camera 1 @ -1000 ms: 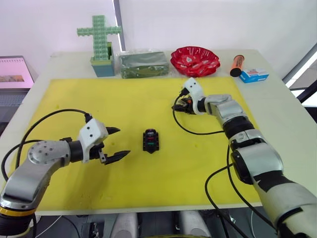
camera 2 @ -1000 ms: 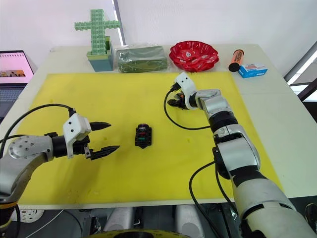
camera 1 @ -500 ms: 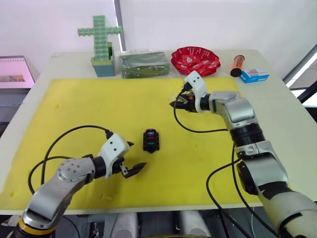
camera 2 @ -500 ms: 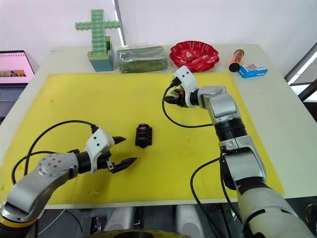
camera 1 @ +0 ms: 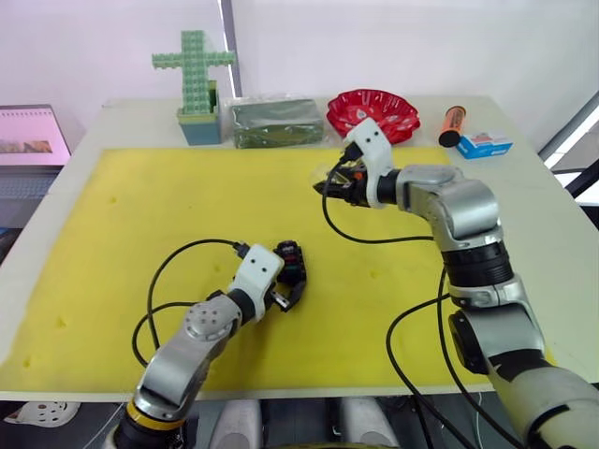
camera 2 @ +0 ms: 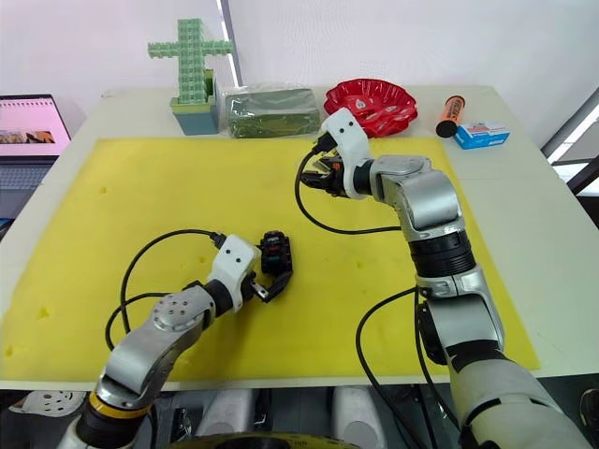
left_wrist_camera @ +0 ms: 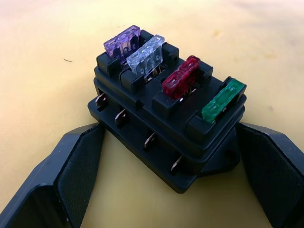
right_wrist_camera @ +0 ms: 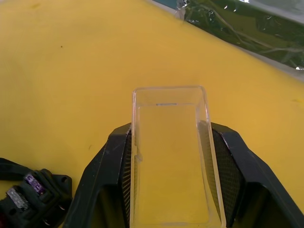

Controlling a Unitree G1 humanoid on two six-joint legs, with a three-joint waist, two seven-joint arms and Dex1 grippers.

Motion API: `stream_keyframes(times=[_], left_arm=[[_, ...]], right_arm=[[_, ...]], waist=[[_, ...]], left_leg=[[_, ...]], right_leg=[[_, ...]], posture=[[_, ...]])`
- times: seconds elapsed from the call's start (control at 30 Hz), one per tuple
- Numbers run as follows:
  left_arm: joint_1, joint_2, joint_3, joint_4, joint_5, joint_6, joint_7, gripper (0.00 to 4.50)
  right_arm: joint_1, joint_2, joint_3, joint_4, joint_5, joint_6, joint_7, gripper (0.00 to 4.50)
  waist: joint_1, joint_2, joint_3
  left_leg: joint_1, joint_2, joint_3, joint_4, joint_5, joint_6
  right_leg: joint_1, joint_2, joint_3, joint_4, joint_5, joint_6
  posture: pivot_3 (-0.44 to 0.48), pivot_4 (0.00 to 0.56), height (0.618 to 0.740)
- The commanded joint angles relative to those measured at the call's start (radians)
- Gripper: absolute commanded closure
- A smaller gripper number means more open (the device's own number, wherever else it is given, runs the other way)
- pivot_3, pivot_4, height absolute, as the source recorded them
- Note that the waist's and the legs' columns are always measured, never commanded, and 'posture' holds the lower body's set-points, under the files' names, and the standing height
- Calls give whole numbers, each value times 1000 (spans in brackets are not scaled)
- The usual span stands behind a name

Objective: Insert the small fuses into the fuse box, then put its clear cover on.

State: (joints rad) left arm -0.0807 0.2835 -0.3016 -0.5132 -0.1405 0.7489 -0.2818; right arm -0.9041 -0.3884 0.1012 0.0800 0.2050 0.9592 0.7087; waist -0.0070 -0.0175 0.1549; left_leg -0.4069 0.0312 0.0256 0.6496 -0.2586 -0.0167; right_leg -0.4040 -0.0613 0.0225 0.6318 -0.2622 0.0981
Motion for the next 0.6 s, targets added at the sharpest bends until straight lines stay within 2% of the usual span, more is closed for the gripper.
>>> stream_keyframes(times=[0.03,0.13,0.4,0.6], left_arm=[[1,-24,-44,37,9,-3,-4,0],[3,-46,-53,36,9,-8,-6,0],[43,-34,-59,-77,6,73,0,0],[22,-121,-92,-82,38,149,86,0]], right_arm=[[-7,-12,-28,-61,25,17,-18,2681],[-3,-21,-23,-75,31,27,-27,2681],[0,-31,-14,-102,52,42,-34,2681],[2,-30,-2,-123,67,53,-35,2681]], waist=[[0,0,0],[3,0,0],[2,0,0],[0,0,0]], left_leg=[[0,0,0,0,0,0],[0,0,0,0,0,0],[0,0,-1,-1,0,0],[0,-1,-1,-1,0,0]], right_leg=[[0,0,0,0,0,0],[0,-1,0,0,0,0],[0,-1,0,-1,0,0],[0,-1,0,-1,0,0]], posture=[[0,150,740],[0,150,740],[0,150,740],[0,150,740]])
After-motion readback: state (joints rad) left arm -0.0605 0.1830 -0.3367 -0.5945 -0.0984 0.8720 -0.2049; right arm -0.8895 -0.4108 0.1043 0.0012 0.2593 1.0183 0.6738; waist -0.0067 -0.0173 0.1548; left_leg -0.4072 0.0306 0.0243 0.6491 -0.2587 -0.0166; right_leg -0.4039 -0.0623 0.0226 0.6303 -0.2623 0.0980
